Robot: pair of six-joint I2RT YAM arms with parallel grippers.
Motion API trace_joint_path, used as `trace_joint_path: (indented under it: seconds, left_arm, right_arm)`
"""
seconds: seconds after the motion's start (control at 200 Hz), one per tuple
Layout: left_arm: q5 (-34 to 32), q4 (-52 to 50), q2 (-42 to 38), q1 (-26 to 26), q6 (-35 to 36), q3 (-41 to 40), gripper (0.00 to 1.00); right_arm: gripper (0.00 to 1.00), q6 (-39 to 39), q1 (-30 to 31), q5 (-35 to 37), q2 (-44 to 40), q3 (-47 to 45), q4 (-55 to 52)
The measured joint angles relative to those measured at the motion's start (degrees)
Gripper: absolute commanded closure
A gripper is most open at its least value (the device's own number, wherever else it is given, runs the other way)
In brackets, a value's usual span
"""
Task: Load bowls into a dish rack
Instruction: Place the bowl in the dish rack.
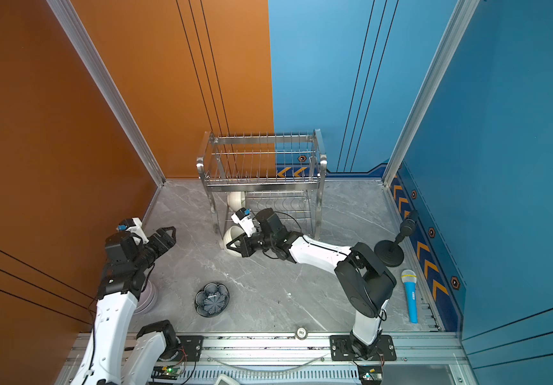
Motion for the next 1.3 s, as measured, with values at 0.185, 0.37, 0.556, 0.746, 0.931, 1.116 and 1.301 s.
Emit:
trace_joint_path:
  seconds: [0.185,0.37,0.556,0.746,0.931,1.116,1.301]
  left_arm:
    - [0.0,0.0,0.0,0.0,-0.2,0.0,0.2]
    - [0.0,0.0,-0.1,0.3,-0.2,-0.1,0.2]
    - [0.0,0.2,-0.1,0.3,-0.2,-0.1,0.2]
    - [0.0,0.4,-0.1,0.4,-0.2,-0.1,0.2]
    - [0.5,0.6,0.0,1.0,-0.2,-0.1,0.2]
    - [0.7,0.9,0.1,1.0,-0.2,-0.1,0.2]
    - [1.3,3.1,-0.2,1.0,-0.2,-0.2,0.2]
  right_arm:
    - [0.98,7.0,-3.0,-2.8,0.0,-1.3,8.7]
    - [0.98,14.8,-7.1,-5.0,1.2,-1.4,20.8]
    - [0.98,22.6,-10.9,-5.6,6.8,-1.3,31.6]
    - [0.98,27.3,-12.2,-6.3,12.9,0.0,35.1]
    - [0.98,29.7,-12.9,-6.9,16.5,3.7,37.0]
    - [0.98,32.0,-14.3,-7.3,19.9,8.1,40.0]
    - [0.98,34.6,-16.2,-8.2,23.1,10.6,41.3]
